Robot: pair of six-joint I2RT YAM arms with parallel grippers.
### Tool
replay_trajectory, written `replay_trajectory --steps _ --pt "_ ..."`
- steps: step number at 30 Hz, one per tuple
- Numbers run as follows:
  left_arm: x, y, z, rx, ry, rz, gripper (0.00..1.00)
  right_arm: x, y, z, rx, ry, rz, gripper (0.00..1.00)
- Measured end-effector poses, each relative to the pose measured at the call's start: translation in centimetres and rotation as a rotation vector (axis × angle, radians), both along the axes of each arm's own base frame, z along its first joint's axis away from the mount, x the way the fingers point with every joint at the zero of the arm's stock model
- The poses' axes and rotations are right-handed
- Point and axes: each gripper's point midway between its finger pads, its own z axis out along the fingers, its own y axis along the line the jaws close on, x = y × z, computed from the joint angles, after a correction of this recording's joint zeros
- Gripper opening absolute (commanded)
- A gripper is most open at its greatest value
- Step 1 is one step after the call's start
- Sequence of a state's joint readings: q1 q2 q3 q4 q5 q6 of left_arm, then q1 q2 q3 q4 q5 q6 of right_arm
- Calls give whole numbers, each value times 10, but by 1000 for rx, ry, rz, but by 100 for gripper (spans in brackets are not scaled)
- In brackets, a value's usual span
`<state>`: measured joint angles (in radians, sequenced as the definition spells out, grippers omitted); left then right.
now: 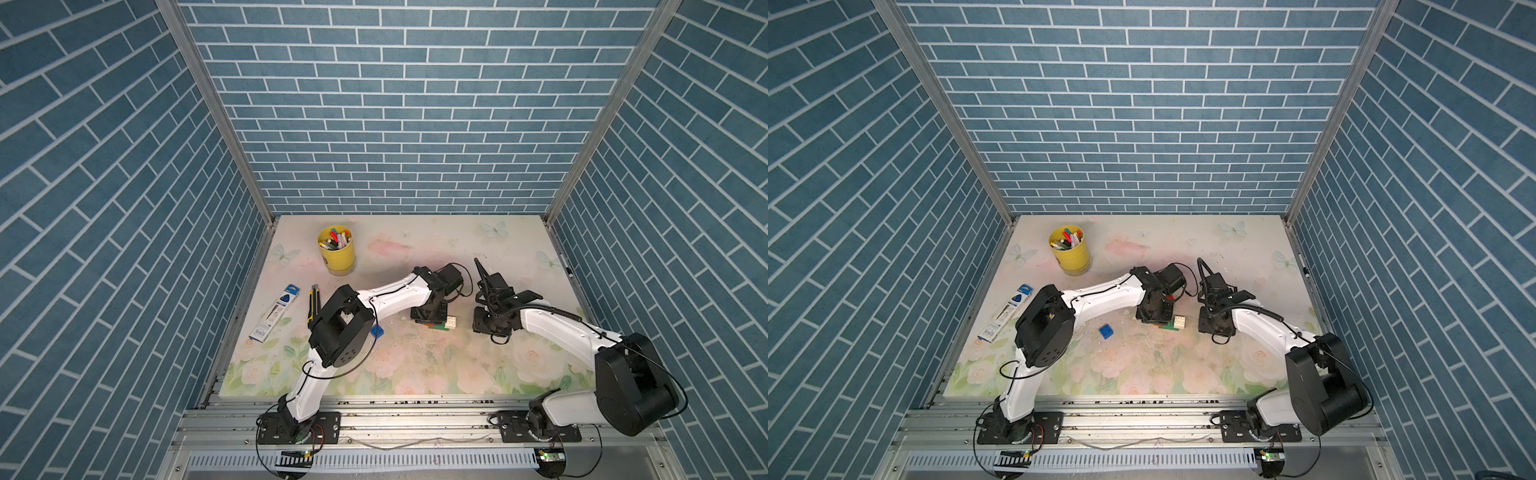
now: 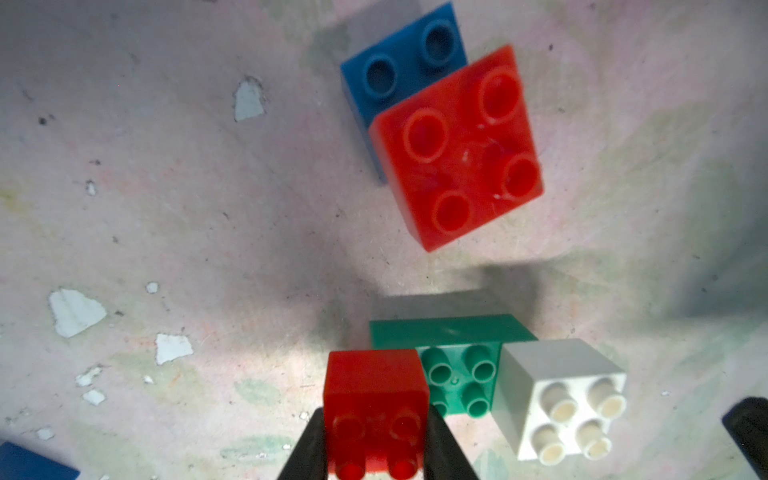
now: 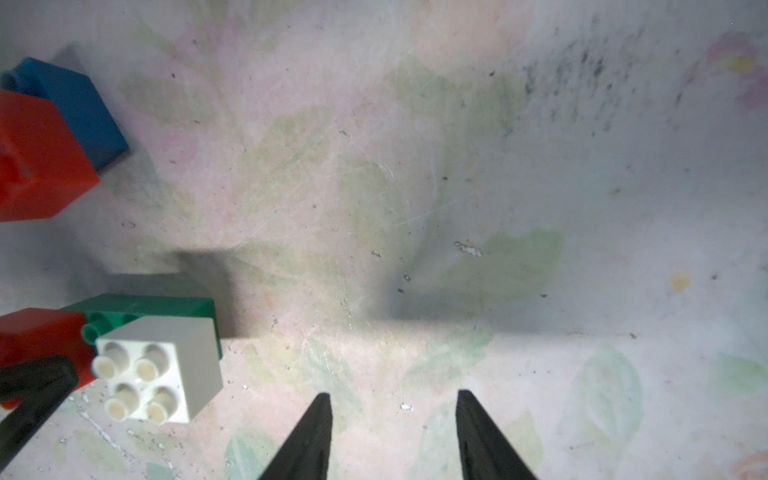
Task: Assemble the letter y with lego
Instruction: Assemble the lego brick with the lego brick.
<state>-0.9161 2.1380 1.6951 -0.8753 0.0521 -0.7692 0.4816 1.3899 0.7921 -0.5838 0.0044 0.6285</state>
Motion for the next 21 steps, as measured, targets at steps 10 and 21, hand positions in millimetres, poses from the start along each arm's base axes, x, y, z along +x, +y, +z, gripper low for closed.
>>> replay_trajectory --steps 10,21 --pt "0 1 2 11 -19 -24 31 0 0 0 1 -1 0 50" --pt "-4 9 1 42 -28 -55 53 0 1 0 8 3 2 50"
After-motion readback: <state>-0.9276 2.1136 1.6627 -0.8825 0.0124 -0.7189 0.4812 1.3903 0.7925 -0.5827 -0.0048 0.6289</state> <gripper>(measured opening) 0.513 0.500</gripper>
